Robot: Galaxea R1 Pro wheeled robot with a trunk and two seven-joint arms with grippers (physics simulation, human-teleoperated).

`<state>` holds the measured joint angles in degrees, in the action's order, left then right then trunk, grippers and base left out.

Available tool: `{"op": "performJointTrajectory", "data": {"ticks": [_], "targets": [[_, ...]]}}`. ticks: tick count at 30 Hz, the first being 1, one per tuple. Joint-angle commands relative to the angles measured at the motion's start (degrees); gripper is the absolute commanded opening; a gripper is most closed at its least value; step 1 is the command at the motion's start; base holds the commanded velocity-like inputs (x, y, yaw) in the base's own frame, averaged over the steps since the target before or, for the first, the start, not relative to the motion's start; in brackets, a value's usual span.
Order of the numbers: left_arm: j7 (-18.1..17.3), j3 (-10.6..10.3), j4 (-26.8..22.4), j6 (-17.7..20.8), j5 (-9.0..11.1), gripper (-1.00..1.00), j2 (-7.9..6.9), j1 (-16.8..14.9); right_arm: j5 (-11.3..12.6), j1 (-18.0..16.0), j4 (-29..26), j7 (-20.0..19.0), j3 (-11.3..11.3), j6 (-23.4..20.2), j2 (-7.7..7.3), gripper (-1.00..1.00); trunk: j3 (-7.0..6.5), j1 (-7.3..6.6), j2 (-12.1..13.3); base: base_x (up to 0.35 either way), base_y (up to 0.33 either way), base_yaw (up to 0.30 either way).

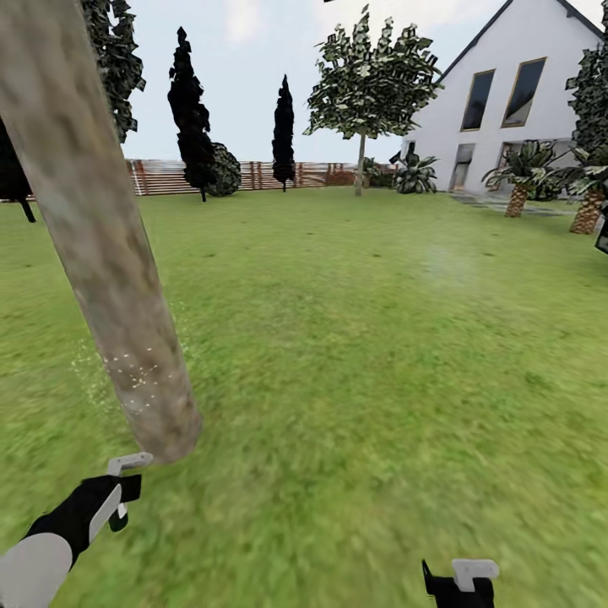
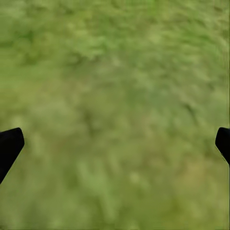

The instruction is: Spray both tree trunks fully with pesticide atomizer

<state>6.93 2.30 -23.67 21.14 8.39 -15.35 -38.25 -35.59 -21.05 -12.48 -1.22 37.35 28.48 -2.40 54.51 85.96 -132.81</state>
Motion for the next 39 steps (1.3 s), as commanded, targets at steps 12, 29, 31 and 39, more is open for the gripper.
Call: {"op": "performJointTrajectory", "data": {"ticks": [12, 29, 31, 39], "targets": [[0.02, -0.1, 0.02, -0.05, 0.23, -1.0, 0.5, 0.37, 0.0, -0.03, 0.0, -0.01, 0.01, 0.0, 0.03, 1.0, 0.0, 0.0, 0.0, 0.195, -0.207, 0.003], [0.04, -0.03, 0.02, -0.05, 0.14, -1.0, 1.0, 0.37, 0.0, -0.03, 0.0, -0.01, 0.01, 0.0, 0.12, 1.0, 0.0, 0.0, 0.0, 0.082, -0.262, 0.114], [0.05, -0.02, 0.02, -0.01, 0.14, -1.0, 0.78, 0.42, 0.0, 0.01, 0.0, -0.01, 0.01, 0.0, 0.12, 1.0, 0.0, 0.0, 0.0, 0.188, -0.232, 0.277], [0.1, -0.01, 0.02, 0.04, 0.14, -1.0, 0.6, 0.46, 0.0, -0.03, 0.0, 0.0, 0.01, 0.0, -0.04, 1.0, 0.0, 0.0, 0.0, 0.236, -0.189, 0.151]]}}
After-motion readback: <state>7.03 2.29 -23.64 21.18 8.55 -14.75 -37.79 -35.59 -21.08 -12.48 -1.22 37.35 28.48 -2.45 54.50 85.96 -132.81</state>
